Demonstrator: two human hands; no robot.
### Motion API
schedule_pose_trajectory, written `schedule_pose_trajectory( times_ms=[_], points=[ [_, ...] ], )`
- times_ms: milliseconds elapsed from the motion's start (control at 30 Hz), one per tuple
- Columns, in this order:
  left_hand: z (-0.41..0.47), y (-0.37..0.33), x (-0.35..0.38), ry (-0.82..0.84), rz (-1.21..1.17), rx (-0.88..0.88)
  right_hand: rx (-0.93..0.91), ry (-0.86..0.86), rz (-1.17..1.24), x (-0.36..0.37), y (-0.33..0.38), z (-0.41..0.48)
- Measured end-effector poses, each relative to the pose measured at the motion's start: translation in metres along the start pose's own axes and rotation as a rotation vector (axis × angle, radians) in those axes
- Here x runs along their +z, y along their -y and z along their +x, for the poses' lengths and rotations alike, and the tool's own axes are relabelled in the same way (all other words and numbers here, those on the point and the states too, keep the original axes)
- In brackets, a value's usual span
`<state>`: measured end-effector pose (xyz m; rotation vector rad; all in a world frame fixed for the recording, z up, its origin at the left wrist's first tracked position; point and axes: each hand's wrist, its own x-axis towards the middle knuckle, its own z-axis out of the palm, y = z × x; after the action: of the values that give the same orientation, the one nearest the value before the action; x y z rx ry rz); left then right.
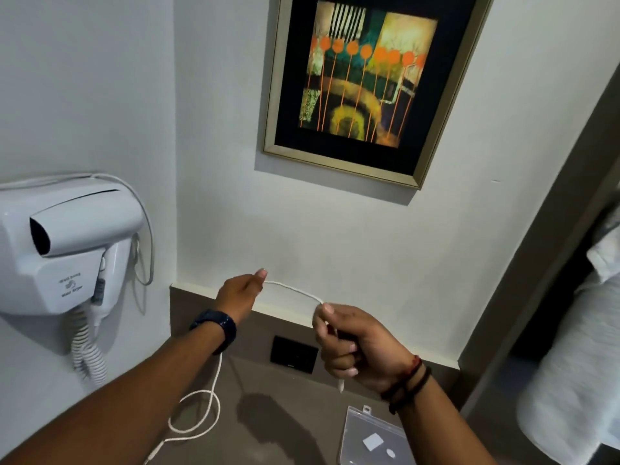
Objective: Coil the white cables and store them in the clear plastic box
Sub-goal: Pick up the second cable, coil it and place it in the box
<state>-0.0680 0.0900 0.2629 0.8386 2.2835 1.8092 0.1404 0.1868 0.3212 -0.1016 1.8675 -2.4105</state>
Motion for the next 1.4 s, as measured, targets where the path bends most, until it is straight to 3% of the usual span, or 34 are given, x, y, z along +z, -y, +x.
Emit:
schedule_pose_trajectory(
  times_ms=[100,167,300,367,433,500,533,600,667,733,800,867,933,1000,1100,1167,1233,1267,1333,1400],
  points=[
    [-0.017,-0.003,0.014,0.174,0.053,0.041,-0.147,0.118,0.054,0.019,0.009,0.001],
    [-0.035,-0.009,0.024,0.309,0.07,0.106,-0.307,-0.001,0.058,0.024,0.01,0.006],
    [-0.061,-0.015,0.036,0.437,0.11,0.242,-0.623,-0.74,-0.028,0.011,0.012,0.017],
    [-0.066,-0.017,0.037,0.442,0.128,0.316,-0.626,-1.143,-0.358,-0.003,0.011,0.016],
    [-0.066,-0.021,0.036,0.397,0.177,0.393,-0.518,-1.352,-0.887,-0.015,0.002,0.012],
    [-0.063,-0.026,0.035,0.339,0.215,0.466,-0.237,-1.215,-1.405,-0.019,-0.015,0.006],
    [-0.06,-0.028,0.034,0.312,0.229,0.488,-0.064,-1.066,-1.504,-0.019,-0.024,0.002],
    [-0.053,-0.03,0.034,0.253,0.232,0.481,0.135,-0.827,-1.356,-0.014,-0.036,0.001],
    [-0.045,-0.03,0.033,0.213,0.181,0.403,0.172,-0.671,-1.064,-0.006,-0.038,0.003],
    [-0.041,-0.029,0.034,0.202,0.102,0.306,0.109,-0.515,-0.747,0.003,-0.035,0.002],
    [-0.041,-0.027,0.038,0.23,0.022,0.222,-0.01,-0.34,-0.277,0.011,-0.026,0.0],
    [-0.047,-0.025,0.045,0.288,-0.06,0.159,-0.187,-0.265,0.083,0.017,-0.014,-0.003],
    [-0.055,-0.023,0.049,0.367,-0.042,0.157,-0.415,-0.402,0.275,0.015,-0.003,0.0],
    [-0.065,-0.022,0.052,0.453,0.034,0.214,-0.602,-0.701,0.336,0.005,0.008,0.004],
    [-0.073,-0.023,0.05,0.482,0.121,0.318,-0.709,-1.27,0.033,-0.022,0.012,0.002],
    [-0.072,-0.029,0.047,0.421,0.177,0.396,-0.604,-1.457,-0.534,-0.038,0.002,-0.003],
    [-0.065,-0.035,0.042,0.32,0.253,0.467,-0.237,-1.288,-1.229,-0.04,-0.019,-0.005],
    [-0.06,-0.038,0.04,0.273,0.276,0.483,-0.018,-1.136,-1.44,-0.038,-0.03,-0.006],
    [-0.051,-0.041,0.037,0.209,0.269,0.471,0.239,-0.872,-1.473,-0.024,-0.04,-0.005],
    [-0.044,-0.041,0.035,0.174,0.232,0.424,0.322,-0.635,-1.172,-0.011,-0.039,-0.004]
  ],
)
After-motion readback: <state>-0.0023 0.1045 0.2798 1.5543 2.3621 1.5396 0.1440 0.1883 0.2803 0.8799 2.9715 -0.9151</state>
